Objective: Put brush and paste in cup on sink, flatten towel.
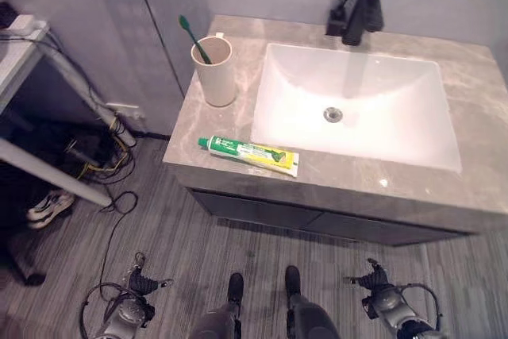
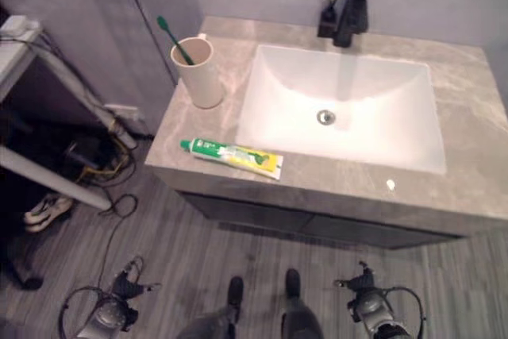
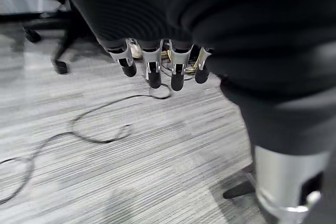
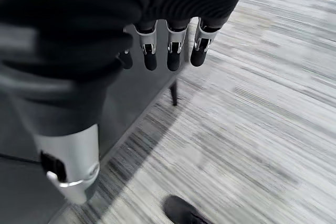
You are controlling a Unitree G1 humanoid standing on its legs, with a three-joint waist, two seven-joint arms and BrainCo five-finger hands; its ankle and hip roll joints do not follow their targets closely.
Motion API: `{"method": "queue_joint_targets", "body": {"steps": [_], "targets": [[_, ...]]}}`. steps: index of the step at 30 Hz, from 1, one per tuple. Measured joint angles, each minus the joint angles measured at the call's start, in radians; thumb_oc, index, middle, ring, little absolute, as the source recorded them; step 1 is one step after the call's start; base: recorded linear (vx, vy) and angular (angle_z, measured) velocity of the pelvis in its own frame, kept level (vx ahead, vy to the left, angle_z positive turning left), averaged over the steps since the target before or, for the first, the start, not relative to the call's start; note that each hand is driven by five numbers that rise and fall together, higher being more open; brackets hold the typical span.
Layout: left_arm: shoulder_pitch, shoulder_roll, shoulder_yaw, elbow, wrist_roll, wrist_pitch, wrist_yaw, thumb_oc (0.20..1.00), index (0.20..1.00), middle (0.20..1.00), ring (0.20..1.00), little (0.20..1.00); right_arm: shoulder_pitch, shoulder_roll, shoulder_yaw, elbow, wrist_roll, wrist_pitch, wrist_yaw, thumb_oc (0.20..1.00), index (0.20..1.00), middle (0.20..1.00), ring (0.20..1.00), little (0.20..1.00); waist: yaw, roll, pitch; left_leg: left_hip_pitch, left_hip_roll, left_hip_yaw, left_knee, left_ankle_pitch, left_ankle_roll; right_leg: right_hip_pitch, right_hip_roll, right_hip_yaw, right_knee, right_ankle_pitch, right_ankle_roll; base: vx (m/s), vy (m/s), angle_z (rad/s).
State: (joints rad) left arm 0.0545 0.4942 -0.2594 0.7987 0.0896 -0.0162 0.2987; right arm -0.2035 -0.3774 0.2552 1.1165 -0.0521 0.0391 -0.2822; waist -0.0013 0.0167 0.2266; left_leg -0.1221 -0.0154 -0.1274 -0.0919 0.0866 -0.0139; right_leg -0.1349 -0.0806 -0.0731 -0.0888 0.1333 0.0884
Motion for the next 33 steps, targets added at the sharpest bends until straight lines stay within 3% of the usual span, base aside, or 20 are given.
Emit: {"method": "queue_joint_targets", "body": {"steps": [3,4,8,12,15,18,20,22,24,33], "targets": [[0.09,0.085,-0.001,-0.188,0.01,-0.009,-0.01,1.0,1.0,1.0,1.0,1.0,-0.017,-0.037,-0.01,0.041,-0.001,0.003,0.0,1.0,1.0,1.0,1.0,1.0,0.021,0.013,-0.002,0.0,0.027,-0.014,0.002,0.007,-0.024,0.009,0.022,-0.047,-0.001,-0.015,-0.016,0.08,-0.095,0.34],[0.131,0.137,0.008,-0.265,0.02,-0.04,-0.012,1.0,1.0,1.0,1.0,1.0,-0.012,-0.065,-0.013,0.05,-0.004,0.004,-0.001,1.0,1.0,1.0,1.0,1.0,0.026,0.023,-0.004,0.005,0.032,-0.029,0.002,0.008,-0.029,0.02,0.026,-0.06,-0.001,-0.017,-0.019,0.06,-0.071,0.22],[0.223,0.234,0.094,-0.425,0.033,-0.072,-0.033,1.0,1.0,1.0,1.0,1.0,-0.009,-0.091,-0.02,0.091,-0.042,0.004,0.001,1.0,1.0,1.0,1.0,1.0,0.045,0.034,-0.01,0.021,0.032,-0.035,0.001,0.001,-0.038,0.039,0.027,-0.072,0.0,-0.035,-0.019,0.06,-0.052,0.1],[0.323,0.4,0.223,-0.625,0.027,-0.107,-0.049,1.0,1.0,1.0,1.0,1.0,0.033,-0.091,-0.033,0.113,-0.111,0.01,0.009,1.0,1.0,1.0,1.0,1.0,0.072,0.057,-0.02,0.027,0.021,-0.062,0.0,-0.003,-0.043,0.06,0.016,-0.098,0.0,-0.041,-0.017,0.06,-0.028,0.18],[0.342,0.409,0.301,-0.663,0.025,-0.116,-0.046,1.0,1.0,1.0,1.0,1.0,0.053,-0.089,-0.037,0.114,-0.12,0.012,0.022,1.0,1.0,1.0,1.0,1.0,0.073,0.075,-0.033,0.032,0.011,-0.063,0.0,-0.006,-0.04,0.067,0.006,-0.1,0.0,-0.049,-0.007,0.04,-0.003,0.08],[0.337,0.375,0.361,-0.697,-0.086,-0.111,-0.07,1.0,1.0,1.0,1.0,1.0,0.054,-0.073,-0.037,0.111,-0.123,0.026,0.037,1.0,1.0,1.0,1.0,1.0,0.072,0.086,-0.042,0.033,0.005,-0.06,0.0,-0.007,-0.038,0.067,-0.001,-0.099,-0.006,-0.047,-0.006,0.01,0.012,0.0],[0.339,0.425,0.364,-0.776,-0.093,-0.109,-0.086,1.0,1.0,1.0,1.0,1.0,0.057,-0.066,-0.037,0.111,-0.125,0.035,0.048,1.0,1.0,1.0,1.0,1.0,0.074,0.084,-0.043,0.032,0.004,-0.058,0.0,-0.007,-0.037,0.065,-0.003,-0.097,-0.008,-0.046,-0.006,0.0,0.044,-0.02],[0.338,0.526,0.406,-0.902,-0.104,-0.125,-0.091,1.0,1.0,1.0,1.0,1.0,0.063,-0.065,-0.036,0.102,-0.13,0.036,0.058,1.0,1.0,1.0,1.0,1.0,0.071,0.083,-0.044,0.031,0.0,-0.042,0.0,-0.008,-0.036,0.054,-0.007,-0.076,-0.008,-0.044,0.0,-0.01,0.035,-0.21],[0.339,0.56,0.444,-0.948,-0.123,-0.138,-0.098,1.0,1.0,1.0,1.0,1.0,0.062,-0.064,-0.036,0.095,-0.13,0.037,0.071,1.0,1.0,1.0,1.0,1.0,0.073,0.086,-0.048,0.024,0.0,-0.023,0.0,-0.011,-0.032,0.039,-0.008,-0.06,-0.004,-0.038,0.005,-0.03,0.025,-0.33],[0.212,0.595,0.424,-1.042,-0.198,-0.155,-0.174,1.0,1.0,1.0,1.0,1.0,0.103,-0.055,-0.036,0.101,-0.121,0.054,0.094,1.0,1.0,1.0,1.0,1.0,-0.007,0.084,-0.057,0.003,0.001,0.068,0.0,-0.016,-0.017,-0.022,-0.003,0.03,0.0,-0.007,0.006,0.0,0.028,-0.31]]}}
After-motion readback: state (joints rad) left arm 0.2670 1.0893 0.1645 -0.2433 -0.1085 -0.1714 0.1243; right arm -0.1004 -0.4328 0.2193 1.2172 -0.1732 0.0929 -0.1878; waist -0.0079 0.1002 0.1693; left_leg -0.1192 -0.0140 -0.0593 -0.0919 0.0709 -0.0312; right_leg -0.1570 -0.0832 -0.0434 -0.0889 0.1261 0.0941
